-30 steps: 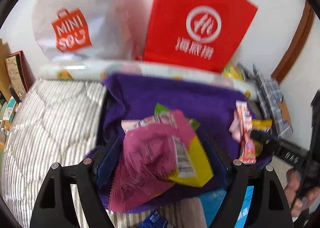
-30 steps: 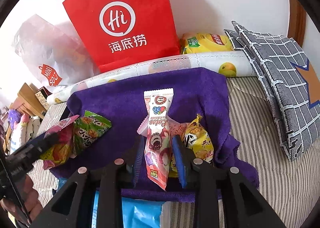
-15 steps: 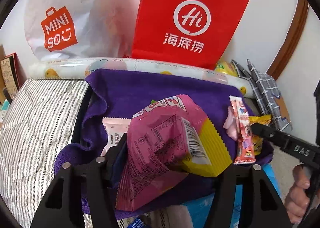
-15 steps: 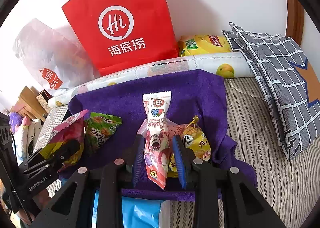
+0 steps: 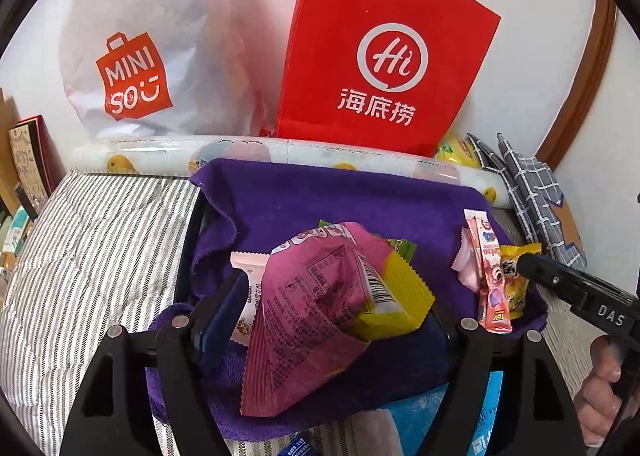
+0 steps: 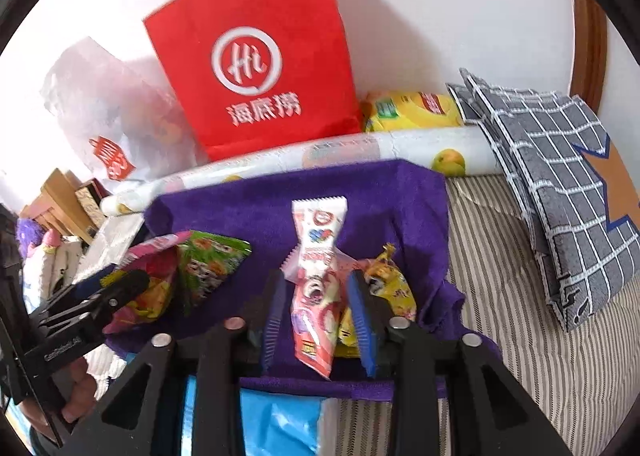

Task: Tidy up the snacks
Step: 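Lower the pink chip bag and ice-pop packet onto the towel and open both tools, then move both open tools back toward the remaining snacks beside the tissue pack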

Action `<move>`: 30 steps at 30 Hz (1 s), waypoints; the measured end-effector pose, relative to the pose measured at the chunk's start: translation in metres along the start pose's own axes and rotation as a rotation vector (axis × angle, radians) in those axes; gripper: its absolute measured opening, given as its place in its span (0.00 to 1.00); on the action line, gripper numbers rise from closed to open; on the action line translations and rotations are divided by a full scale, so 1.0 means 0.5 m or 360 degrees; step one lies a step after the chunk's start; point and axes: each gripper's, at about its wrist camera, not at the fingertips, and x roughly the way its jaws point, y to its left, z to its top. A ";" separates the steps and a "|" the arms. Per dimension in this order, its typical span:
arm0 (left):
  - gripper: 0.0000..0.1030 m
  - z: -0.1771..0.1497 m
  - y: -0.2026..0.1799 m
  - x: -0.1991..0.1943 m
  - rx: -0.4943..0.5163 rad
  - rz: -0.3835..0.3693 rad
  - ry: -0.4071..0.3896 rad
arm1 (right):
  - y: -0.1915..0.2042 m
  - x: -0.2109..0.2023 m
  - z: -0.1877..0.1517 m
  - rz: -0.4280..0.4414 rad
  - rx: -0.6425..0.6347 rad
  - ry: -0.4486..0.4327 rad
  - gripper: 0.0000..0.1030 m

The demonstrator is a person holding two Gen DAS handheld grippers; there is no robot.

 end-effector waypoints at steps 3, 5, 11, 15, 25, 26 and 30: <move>0.76 -0.001 -0.001 -0.008 0.0008 0.0004 -0.0007 | 0.001 -0.021 -0.007 -0.0019 0.0015 -0.0005 0.35; 0.76 0.001 -0.005 -0.023 0.0011 -0.0010 -0.0037 | 0.002 -0.040 -0.013 -0.0018 0.0026 -0.0016 0.35; 0.76 0.001 -0.031 -0.077 0.0070 0.0016 -0.0178 | 0.019 -0.122 -0.052 -0.0077 0.0001 -0.0089 0.35; 0.76 -0.005 -0.034 -0.107 0.0053 -0.0004 -0.0176 | 0.032 -0.168 -0.084 -0.0156 -0.0038 -0.0115 0.35; 0.76 -0.057 -0.024 -0.195 0.0119 0.0064 -0.0170 | 0.019 -0.222 -0.161 -0.0208 0.0070 -0.0120 0.40; 0.76 -0.062 -0.024 -0.199 0.0137 0.0092 -0.0164 | 0.020 -0.224 -0.168 -0.0218 0.0071 -0.0112 0.40; 0.76 -0.088 -0.026 -0.222 0.0233 0.0256 -0.0186 | 0.023 -0.231 -0.193 -0.0226 0.0070 -0.0072 0.40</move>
